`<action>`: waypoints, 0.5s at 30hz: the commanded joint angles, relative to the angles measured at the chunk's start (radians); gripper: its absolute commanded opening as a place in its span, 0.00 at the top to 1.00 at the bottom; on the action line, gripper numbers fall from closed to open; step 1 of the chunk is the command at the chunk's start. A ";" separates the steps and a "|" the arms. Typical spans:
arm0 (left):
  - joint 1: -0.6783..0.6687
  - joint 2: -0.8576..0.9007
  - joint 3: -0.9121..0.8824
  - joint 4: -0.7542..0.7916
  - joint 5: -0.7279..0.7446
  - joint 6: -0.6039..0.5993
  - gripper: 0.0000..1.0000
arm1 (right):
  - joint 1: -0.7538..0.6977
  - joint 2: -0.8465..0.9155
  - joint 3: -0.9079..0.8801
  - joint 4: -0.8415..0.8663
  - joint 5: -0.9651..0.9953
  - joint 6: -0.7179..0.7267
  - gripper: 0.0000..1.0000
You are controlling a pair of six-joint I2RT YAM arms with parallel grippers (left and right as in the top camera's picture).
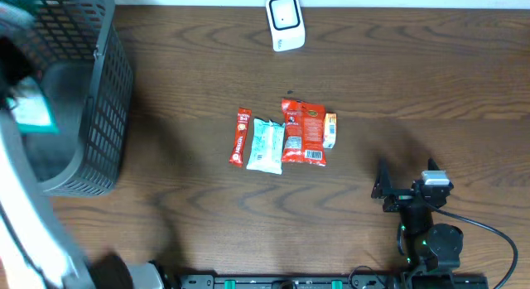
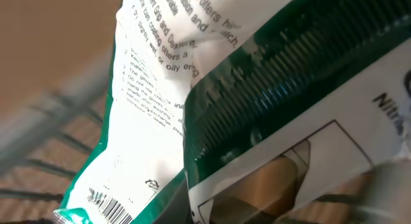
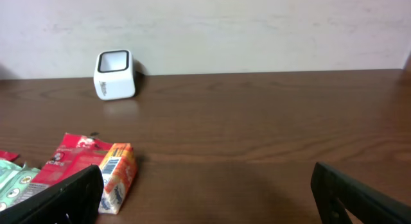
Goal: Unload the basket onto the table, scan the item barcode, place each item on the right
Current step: 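Move the left gripper into the basket and grasp the green gloves pack, then carry the gloves pack out and lay it left of the Nescafe stick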
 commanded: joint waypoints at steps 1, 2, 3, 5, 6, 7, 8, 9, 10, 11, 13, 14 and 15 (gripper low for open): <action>-0.039 -0.220 0.012 0.026 0.009 -0.054 0.93 | -0.011 -0.004 -0.001 -0.004 -0.005 -0.012 0.01; -0.056 -0.267 0.012 0.025 0.014 -0.060 0.93 | -0.011 -0.004 -0.001 -0.004 -0.005 -0.012 0.01; -0.094 -0.335 0.012 0.014 0.014 -0.069 0.93 | -0.011 -0.004 -0.001 -0.004 -0.005 -0.012 0.01; -0.145 -0.396 0.011 -0.006 0.014 -0.069 0.93 | -0.011 -0.004 -0.001 -0.004 -0.005 -0.012 0.01; -0.201 -0.442 0.011 -0.036 0.014 -0.077 0.93 | -0.011 -0.004 -0.001 -0.004 -0.005 -0.012 0.01; -0.249 -0.471 0.010 -0.070 0.014 -0.100 0.93 | -0.011 -0.004 -0.001 -0.004 -0.005 -0.012 0.01; -0.299 -0.492 0.009 -0.111 0.014 -0.115 0.93 | -0.011 -0.004 -0.001 -0.004 -0.005 -0.012 0.01; -0.347 -0.506 0.006 -0.154 0.014 -0.120 0.93 | -0.011 -0.004 -0.001 -0.004 -0.005 -0.012 0.01; -0.396 -0.514 -0.003 -0.203 0.014 -0.126 0.93 | -0.011 -0.004 -0.001 -0.004 -0.005 -0.012 0.01; -0.434 -0.515 -0.014 -0.241 0.014 -0.138 0.93 | -0.011 -0.004 -0.001 -0.004 -0.005 -0.012 0.01; -0.519 -0.509 -0.062 -0.305 0.014 -0.175 0.93 | -0.011 -0.004 -0.001 -0.004 -0.005 -0.012 0.01; -0.583 -0.501 -0.123 -0.316 0.014 -0.190 0.93 | -0.011 -0.004 -0.001 -0.004 -0.005 -0.012 0.01; -0.613 -0.497 -0.158 -0.312 0.014 -0.196 0.93 | -0.011 -0.004 -0.001 -0.004 -0.005 -0.012 0.01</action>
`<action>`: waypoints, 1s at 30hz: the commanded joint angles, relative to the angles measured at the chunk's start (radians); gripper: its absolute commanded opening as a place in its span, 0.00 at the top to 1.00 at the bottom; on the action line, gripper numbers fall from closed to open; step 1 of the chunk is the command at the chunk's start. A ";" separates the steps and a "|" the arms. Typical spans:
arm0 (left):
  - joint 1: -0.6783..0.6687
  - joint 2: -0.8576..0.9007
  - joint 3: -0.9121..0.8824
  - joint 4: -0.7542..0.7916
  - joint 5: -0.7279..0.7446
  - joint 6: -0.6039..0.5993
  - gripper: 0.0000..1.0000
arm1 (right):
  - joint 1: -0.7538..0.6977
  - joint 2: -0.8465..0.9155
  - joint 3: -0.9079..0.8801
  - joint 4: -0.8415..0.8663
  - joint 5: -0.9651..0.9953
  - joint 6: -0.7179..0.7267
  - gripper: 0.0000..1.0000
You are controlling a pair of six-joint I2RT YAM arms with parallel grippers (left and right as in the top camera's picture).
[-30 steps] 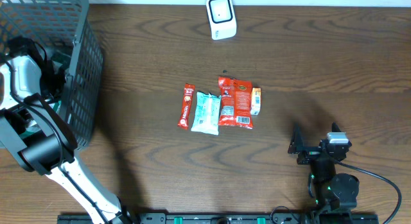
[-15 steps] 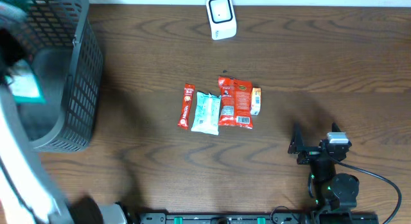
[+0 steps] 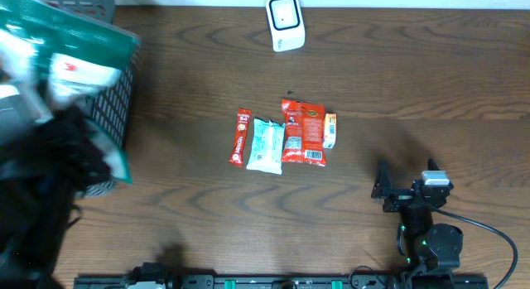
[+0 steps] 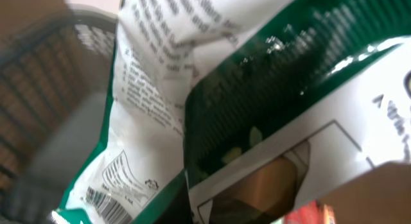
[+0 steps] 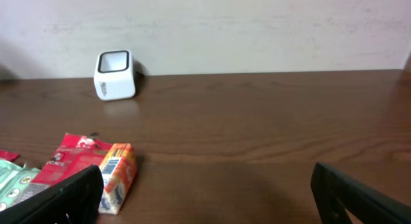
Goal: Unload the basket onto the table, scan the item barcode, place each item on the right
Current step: 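Carry the gloves pack out and lay it left of the Nescafe stick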
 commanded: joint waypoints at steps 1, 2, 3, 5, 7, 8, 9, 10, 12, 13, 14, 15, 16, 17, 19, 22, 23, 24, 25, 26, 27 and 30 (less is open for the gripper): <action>-0.150 0.049 -0.175 0.009 -0.001 -0.070 0.93 | -0.011 -0.004 -0.001 -0.004 -0.005 -0.012 0.01; -0.169 0.055 -0.206 0.023 -0.001 -0.074 0.93 | -0.011 -0.004 -0.001 -0.004 -0.005 -0.012 0.01; -0.212 0.071 -0.281 0.061 -0.001 -0.089 0.93 | -0.011 -0.004 -0.001 -0.004 -0.004 -0.012 0.01; -0.269 0.109 -0.395 0.135 -0.002 -0.099 0.93 | -0.011 -0.004 -0.001 -0.004 -0.004 -0.012 0.01; -0.306 0.164 -0.488 0.204 -0.008 -0.120 0.93 | -0.011 -0.004 -0.001 -0.004 -0.005 -0.012 0.01; -0.318 0.205 -0.533 0.246 -0.008 -0.138 0.93 | -0.011 -0.004 -0.001 -0.004 -0.005 -0.012 0.01; -0.324 0.241 -0.558 0.277 -0.008 -0.143 0.93 | -0.011 -0.004 -0.001 -0.004 -0.005 -0.012 0.01; -0.325 0.308 -0.587 0.325 -0.008 -0.144 0.93 | -0.011 -0.004 -0.001 -0.004 -0.005 -0.012 0.01; -0.325 0.425 -0.595 0.389 -0.016 -0.144 0.93 | -0.011 -0.004 -0.001 -0.004 -0.005 -0.012 0.01; -0.325 0.468 -0.595 0.416 -0.016 -0.144 0.93 | -0.011 -0.004 -0.001 -0.004 -0.005 -0.012 0.01; -0.325 0.503 -0.595 0.437 -0.016 -0.143 0.93 | -0.011 -0.004 -0.001 -0.004 -0.004 -0.012 0.01; -0.325 0.542 -0.595 0.460 -0.016 -0.144 0.93 | -0.011 -0.004 -0.001 -0.004 -0.005 -0.012 0.01; -0.325 0.587 -0.595 0.481 -0.016 -0.143 0.93 | -0.011 -0.004 -0.001 -0.004 -0.005 -0.012 0.01; -0.325 0.619 -0.595 0.494 -0.016 -0.144 0.93 | -0.011 -0.004 -0.001 -0.004 -0.005 -0.012 0.01; -0.324 0.678 -0.595 0.507 -0.016 -0.152 0.92 | -0.011 -0.004 -0.001 -0.004 -0.004 -0.012 0.01; -0.320 0.769 -0.595 0.529 -0.016 -0.174 0.90 | -0.011 -0.004 -0.001 -0.004 -0.005 -0.012 0.01; -0.317 0.786 -0.595 0.539 -0.016 -0.174 0.89 | -0.011 -0.004 -0.001 -0.004 -0.004 -0.012 0.01; -0.315 0.795 -0.595 0.545 -0.015 -0.174 0.88 | -0.011 -0.004 -0.001 -0.004 -0.005 -0.012 0.01; -0.312 0.801 -0.595 0.551 -0.016 -0.174 0.85 | -0.011 -0.004 -0.001 -0.004 -0.005 -0.012 0.01; -0.309 0.803 -0.595 0.554 -0.015 -0.174 0.78 | -0.011 -0.004 -0.001 -0.004 -0.005 -0.012 0.01; -0.304 0.803 -0.595 0.555 -0.015 -0.174 0.68 | -0.011 -0.004 -0.001 -0.004 -0.005 -0.012 0.01; -0.296 0.803 -0.595 0.557 -0.015 -0.173 0.46 | -0.011 -0.004 -0.001 -0.004 -0.005 -0.012 0.01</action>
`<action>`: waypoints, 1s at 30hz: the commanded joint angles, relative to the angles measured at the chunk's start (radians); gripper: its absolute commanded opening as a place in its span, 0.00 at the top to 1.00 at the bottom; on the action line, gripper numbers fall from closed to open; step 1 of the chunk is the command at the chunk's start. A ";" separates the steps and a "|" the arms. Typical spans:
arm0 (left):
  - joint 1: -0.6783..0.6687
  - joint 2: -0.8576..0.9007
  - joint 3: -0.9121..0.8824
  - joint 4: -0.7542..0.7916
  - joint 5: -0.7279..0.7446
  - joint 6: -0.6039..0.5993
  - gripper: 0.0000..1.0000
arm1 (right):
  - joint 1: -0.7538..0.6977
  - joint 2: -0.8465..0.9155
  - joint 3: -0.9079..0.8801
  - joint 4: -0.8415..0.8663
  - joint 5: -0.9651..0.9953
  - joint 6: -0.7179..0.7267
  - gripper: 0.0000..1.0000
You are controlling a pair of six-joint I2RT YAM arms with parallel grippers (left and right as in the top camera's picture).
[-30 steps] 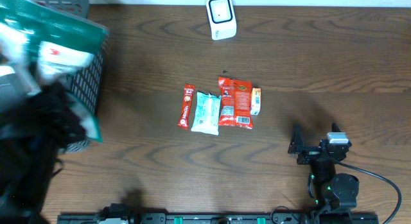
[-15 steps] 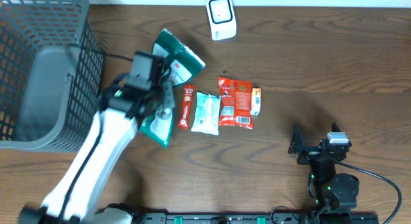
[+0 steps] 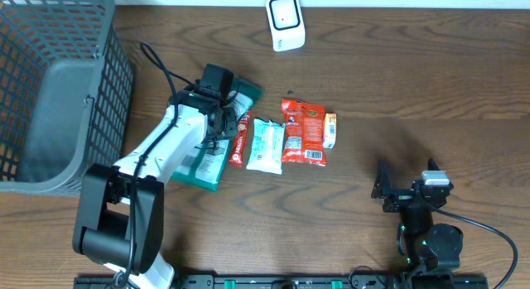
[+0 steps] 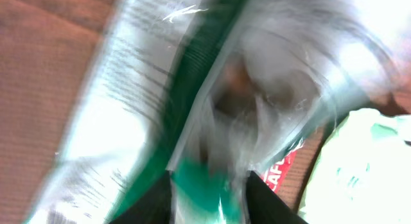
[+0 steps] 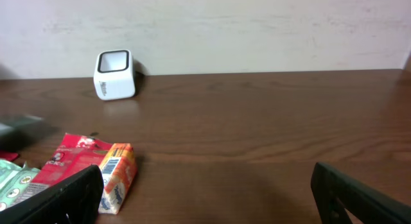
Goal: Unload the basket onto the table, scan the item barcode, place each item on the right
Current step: 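Carry the gloves pack out and lay it left of the Nescafe stick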
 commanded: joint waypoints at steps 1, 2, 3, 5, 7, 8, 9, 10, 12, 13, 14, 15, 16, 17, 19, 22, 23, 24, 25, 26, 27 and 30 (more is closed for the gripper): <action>0.014 -0.001 0.003 0.004 -0.015 0.001 0.42 | -0.011 -0.004 -0.001 -0.004 -0.005 -0.012 0.01; 0.014 -0.003 0.004 0.004 -0.014 0.001 0.35 | -0.011 -0.004 -0.001 -0.004 -0.005 -0.012 0.01; 0.014 -0.004 0.006 0.004 -0.008 0.001 0.30 | -0.011 -0.004 -0.001 -0.004 -0.005 -0.012 0.01; 0.014 -0.020 0.020 0.000 0.021 0.006 0.25 | -0.011 -0.004 -0.001 -0.004 -0.005 -0.012 0.01; 0.014 -0.053 0.035 0.000 0.052 0.027 0.24 | -0.011 -0.004 -0.001 -0.004 -0.005 -0.012 0.01; 0.014 -0.081 0.039 -0.002 0.051 0.028 0.24 | -0.011 -0.004 -0.001 -0.004 -0.005 -0.012 0.01; 0.014 -0.105 0.039 -0.002 0.048 0.035 0.25 | -0.011 -0.004 -0.001 -0.004 -0.005 -0.012 0.01; 0.014 -0.130 0.039 -0.003 0.044 0.054 0.28 | -0.011 -0.004 -0.001 -0.004 -0.005 -0.012 0.01; 0.015 -0.173 0.039 -0.020 0.014 0.072 0.50 | -0.011 -0.004 -0.001 -0.004 -0.005 -0.012 0.01; 0.015 -0.187 0.039 -0.034 -0.006 0.072 0.62 | -0.011 -0.004 -0.001 -0.004 -0.005 -0.012 0.01; 0.015 -0.197 0.039 -0.053 -0.035 0.072 0.82 | -0.011 -0.004 -0.001 -0.004 -0.005 -0.012 0.01; 0.015 -0.199 0.039 -0.076 -0.063 0.073 0.92 | -0.011 -0.004 -0.001 -0.004 -0.005 -0.012 0.01; 0.015 -0.198 0.038 -0.099 -0.082 0.073 0.93 | -0.011 -0.004 -0.001 -0.004 -0.005 -0.012 0.01; 0.015 -0.194 0.032 -0.121 -0.083 0.081 0.93 | -0.011 -0.004 -0.001 -0.004 -0.005 -0.012 0.01; 0.015 -0.191 0.013 -0.156 -0.084 0.081 0.93 | -0.011 -0.004 -0.001 -0.004 -0.005 -0.012 0.01; 0.015 -0.191 -0.010 -0.188 -0.084 0.081 0.86 | -0.011 -0.004 -0.001 -0.004 -0.005 -0.012 0.01; 0.015 -0.191 -0.014 -0.188 -0.083 0.080 0.70 | -0.011 -0.004 -0.001 -0.004 -0.005 -0.012 0.01; 0.013 -0.191 -0.017 -0.188 -0.077 0.079 0.60 | -0.011 -0.004 -0.001 -0.004 -0.005 -0.012 0.01; 0.012 -0.191 -0.019 -0.188 -0.068 0.079 0.60 | -0.011 -0.004 -0.001 -0.004 -0.005 -0.012 0.01; 0.012 -0.191 -0.021 -0.188 -0.045 0.079 0.58 | -0.011 -0.004 -0.001 -0.004 -0.005 -0.012 0.01; 0.012 -0.191 -0.021 -0.188 -0.026 0.080 0.48 | -0.011 -0.004 -0.001 -0.004 -0.005 -0.012 0.01; 0.012 -0.190 -0.021 -0.192 -0.023 0.080 0.39 | -0.011 -0.004 -0.001 -0.004 -0.005 -0.012 0.01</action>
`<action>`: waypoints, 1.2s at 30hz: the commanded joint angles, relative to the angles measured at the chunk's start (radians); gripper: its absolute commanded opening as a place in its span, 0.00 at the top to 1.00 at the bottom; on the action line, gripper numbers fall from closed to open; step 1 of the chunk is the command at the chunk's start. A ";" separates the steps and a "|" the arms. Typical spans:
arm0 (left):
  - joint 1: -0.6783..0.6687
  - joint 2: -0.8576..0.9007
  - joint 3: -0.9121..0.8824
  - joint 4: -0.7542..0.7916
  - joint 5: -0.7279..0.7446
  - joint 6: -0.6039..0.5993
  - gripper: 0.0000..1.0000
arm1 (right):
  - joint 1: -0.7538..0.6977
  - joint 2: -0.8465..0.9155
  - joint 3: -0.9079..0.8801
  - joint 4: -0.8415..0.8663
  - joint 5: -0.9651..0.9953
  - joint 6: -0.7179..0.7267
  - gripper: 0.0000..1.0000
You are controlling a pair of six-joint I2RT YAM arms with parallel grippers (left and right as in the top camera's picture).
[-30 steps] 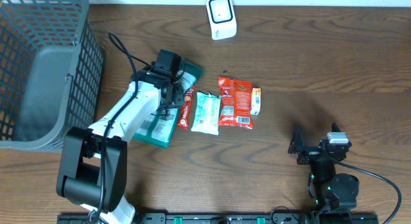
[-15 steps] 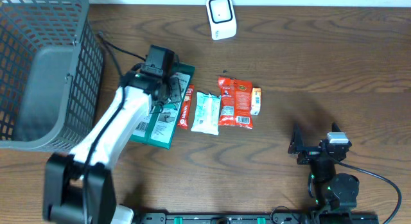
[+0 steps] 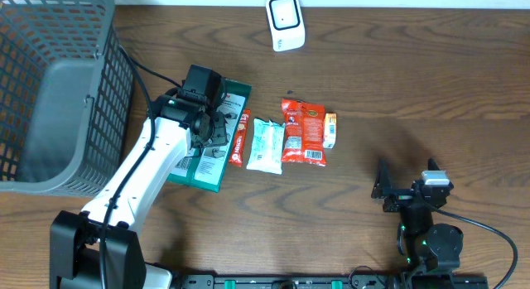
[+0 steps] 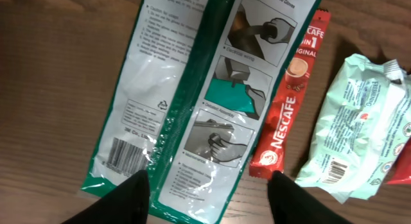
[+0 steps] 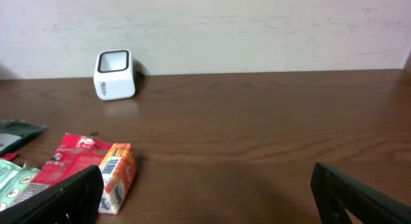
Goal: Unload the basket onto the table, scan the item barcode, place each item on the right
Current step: 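Carry the gloves pack out and lay it left of the Nescafe stick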
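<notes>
A green and white packet [image 4: 186,102] lies flat on the wooden table, its barcode [image 4: 125,153] facing up near its lower left corner. My left gripper [image 4: 215,205] hangs open just above it, touching nothing; the overhead view shows it over the packet [image 3: 203,161]. The white scanner [image 3: 284,22] stands at the table's far edge. My right gripper [image 5: 209,198] is open and empty near the front right, low over the table.
A red Nescafe stick [image 4: 292,102] touches the packet's right edge, then a pale green pack [image 4: 359,128], a red pack [image 3: 304,132] and a small orange pack [image 3: 330,130] in a row. A grey mesh basket [image 3: 91,40] fills the far left.
My left gripper, shut on the green packet 1.0 s ago at the table, is now open above it. The packet lies flat beside the red stick. The right arm has not moved.
My left gripper first held the green packet over the basket. Then it held the packet high, near the overhead camera, at the basket's edge. Later the packet was down at the table left of the red stick, and now it lies there released.
</notes>
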 commanded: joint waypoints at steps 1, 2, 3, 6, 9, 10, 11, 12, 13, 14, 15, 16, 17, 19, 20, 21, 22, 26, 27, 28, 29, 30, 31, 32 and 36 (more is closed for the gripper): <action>0.002 0.007 -0.012 -0.003 0.014 0.002 0.39 | -0.011 -0.004 -0.001 -0.004 -0.005 -0.012 0.01; 0.002 0.007 -0.012 -0.001 0.014 0.002 0.39 | -0.011 -0.004 -0.001 -0.004 -0.005 -0.012 0.01; 0.002 0.007 -0.012 0.003 0.014 0.002 0.36 | -0.011 -0.004 -0.001 -0.004 -0.005 -0.012 0.01; 0.002 0.007 -0.012 0.029 0.014 0.002 0.27 | -0.011 -0.004 -0.001 -0.004 -0.005 -0.012 0.01; 0.002 0.006 -0.012 0.061 0.014 0.002 0.39 | -0.011 -0.004 -0.001 -0.004 -0.006 -0.011 0.01; 0.002 0.007 -0.012 0.069 0.014 0.002 0.50 | -0.011 -0.004 -0.001 -0.004 -0.006 -0.011 0.01; 0.002 0.007 -0.012 0.076 0.014 0.002 0.61 | -0.011 -0.004 -0.001 -0.005 -0.011 -0.011 0.01; 0.002 0.007 -0.012 0.080 0.014 0.002 0.81 | -0.010 -0.004 -0.001 -0.005 -0.043 0.000 0.01; 0.002 0.007 -0.012 0.080 0.014 0.002 0.93 | -0.010 -0.004 -0.001 -0.003 -0.055 0.024 0.01; 0.002 0.007 -0.012 0.080 0.014 0.003 0.93 | -0.010 -0.004 -0.001 -0.001 -0.056 0.059 0.01; 0.002 0.007 -0.012 0.082 0.014 0.003 0.93 | -0.010 -0.004 -0.001 -0.001 -0.062 0.082 0.01; 0.002 0.007 -0.012 0.084 0.014 0.004 0.93 | -0.010 -0.004 -0.001 -0.001 -0.070 0.118 0.01; 0.002 0.007 -0.012 0.084 0.014 0.007 0.93 | -0.010 -0.004 -0.001 -0.001 -0.069 0.136 0.01; 0.002 0.007 -0.012 0.084 0.014 0.010 0.93 | -0.010 -0.004 -0.001 -0.001 -0.068 0.140 0.01; 0.002 0.007 -0.012 0.083 0.014 0.010 0.92 | -0.010 -0.004 -0.001 -0.001 -0.069 0.141 0.01; 0.002 0.007 -0.012 0.083 0.014 0.009 0.86 | -0.010 -0.004 -0.001 -0.001 -0.069 0.143 0.01; 0.002 0.007 -0.012 0.083 0.014 0.010 0.79 | -0.010 -0.004 -0.001 -0.002 -0.070 0.143 0.01; 0.002 0.007 -0.012 0.082 0.014 0.009 0.73 | -0.010 -0.004 -0.001 0.000 -0.088 0.204 0.01; 0.002 0.007 -0.012 0.082 0.014 0.010 0.73 | -0.010 -0.004 0.002 -0.002 -0.100 0.206 0.01; 0.002 0.007 -0.012 0.082 0.014 0.010 0.73 | -0.010 -0.004 0.012 -0.013 -0.115 0.206 0.01; 0.002 0.007 -0.012 0.082 0.014 0.010 0.73 | -0.010 -0.004 0.022 -0.022 -0.122 0.206 0.01; 0.002 0.007 -0.012 0.082 0.014 0.010 0.73 | -0.010 -0.004 0.045 -0.042 -0.121 0.206 0.01; 0.002 0.007 -0.012 0.083 0.014 0.010 0.73 | -0.010 -0.004 0.072 -0.070 -0.119 0.195 0.01; 0.002 0.007 -0.012 0.084 0.014 0.010 0.73 | -0.010 -0.004 0.106 -0.103 -0.119 0.186 0.01; 0.002 0.007 -0.012 0.084 0.014 0.009 0.66 | -0.010 0.032 0.260 -0.212 -0.115 0.183 0.01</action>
